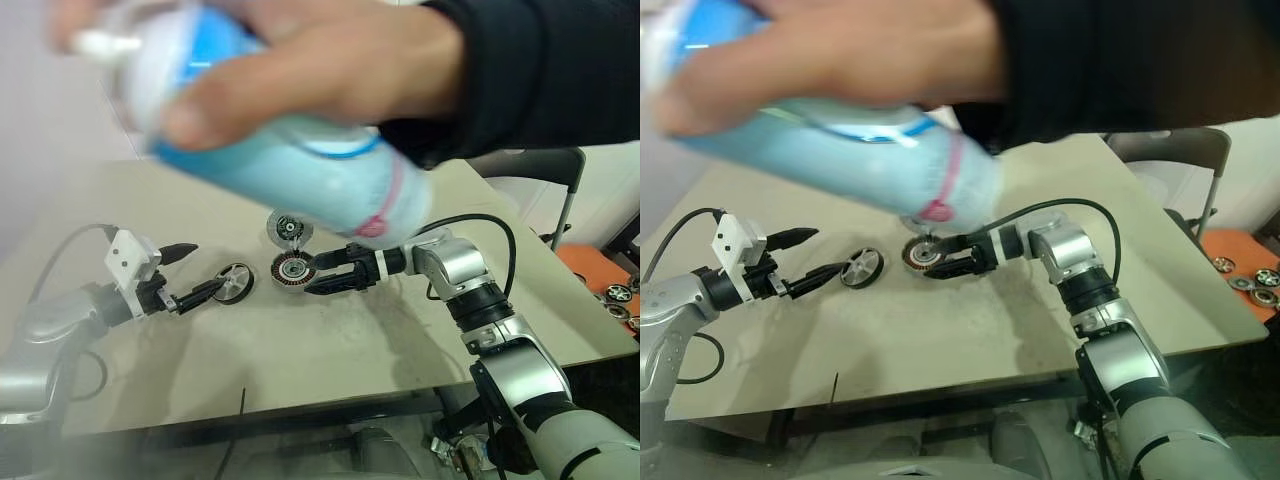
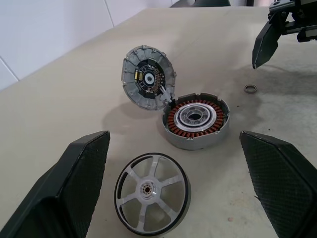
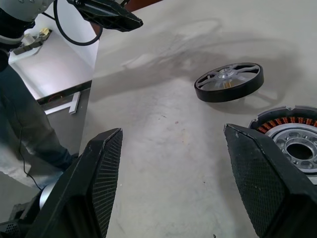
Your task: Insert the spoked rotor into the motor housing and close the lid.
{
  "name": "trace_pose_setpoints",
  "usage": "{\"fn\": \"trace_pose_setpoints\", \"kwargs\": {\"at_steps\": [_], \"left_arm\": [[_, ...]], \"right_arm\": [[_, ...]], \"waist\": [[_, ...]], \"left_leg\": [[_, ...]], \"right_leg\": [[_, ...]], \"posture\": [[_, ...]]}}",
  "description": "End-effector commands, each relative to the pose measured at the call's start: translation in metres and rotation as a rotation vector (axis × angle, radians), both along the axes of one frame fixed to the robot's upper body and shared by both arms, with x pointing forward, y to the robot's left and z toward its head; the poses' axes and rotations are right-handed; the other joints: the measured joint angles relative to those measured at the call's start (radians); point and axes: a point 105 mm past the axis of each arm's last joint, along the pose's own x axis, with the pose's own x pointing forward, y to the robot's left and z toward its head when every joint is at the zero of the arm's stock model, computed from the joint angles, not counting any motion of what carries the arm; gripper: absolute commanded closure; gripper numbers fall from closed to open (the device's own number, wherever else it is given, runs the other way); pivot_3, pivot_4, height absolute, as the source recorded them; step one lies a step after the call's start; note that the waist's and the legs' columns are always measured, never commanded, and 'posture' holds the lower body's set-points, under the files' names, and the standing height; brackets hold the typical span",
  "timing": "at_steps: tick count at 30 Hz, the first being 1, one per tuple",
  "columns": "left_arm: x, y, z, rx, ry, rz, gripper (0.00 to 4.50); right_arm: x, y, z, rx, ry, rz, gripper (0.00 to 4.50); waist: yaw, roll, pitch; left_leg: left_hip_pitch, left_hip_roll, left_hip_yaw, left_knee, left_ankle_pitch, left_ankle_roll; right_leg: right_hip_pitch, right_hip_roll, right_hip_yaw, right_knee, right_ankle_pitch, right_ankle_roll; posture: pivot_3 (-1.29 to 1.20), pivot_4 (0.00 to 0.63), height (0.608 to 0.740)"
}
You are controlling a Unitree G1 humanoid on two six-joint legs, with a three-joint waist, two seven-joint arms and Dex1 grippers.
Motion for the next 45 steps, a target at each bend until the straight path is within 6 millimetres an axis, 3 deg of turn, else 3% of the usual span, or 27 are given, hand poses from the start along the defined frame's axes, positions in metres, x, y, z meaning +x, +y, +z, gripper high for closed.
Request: {"fn": "trace_pose_setpoints", "kwargs": {"at_steps": [1, 45], "left_arm": [[0.002, -0.0002, 0.0094, 0.01, -0.043, -0.004, 0.04], [0.0014, 0.0007, 0.0097, 0.01, -0.042, 0.0, 0.04]], "right_arm": [[0.0024, 0.0035, 0.0161, 0.03, -0.049, 0.014, 1.06], [0.0026, 0.0045, 0.0162, 0.031, -0.048, 0.019, 1.06]], "waist": [[0.0, 0.0, 0.0], [0.0, 0.0, 0.0]], "left_leg": [[0.0, 0.0, 0.0, 0.0, 0.0, 0.0], [0.0, 0.0, 0.0, 0.0, 0.0, 0.0]], "right_leg": [[0.0, 0.0, 0.0, 0.0, 0.0, 0.0], [0.0, 0.0, 0.0, 0.0, 0.0, 0.0]], "posture": [[0.0, 0.0, 0.74], [0.0, 0.0, 0.74]]}}
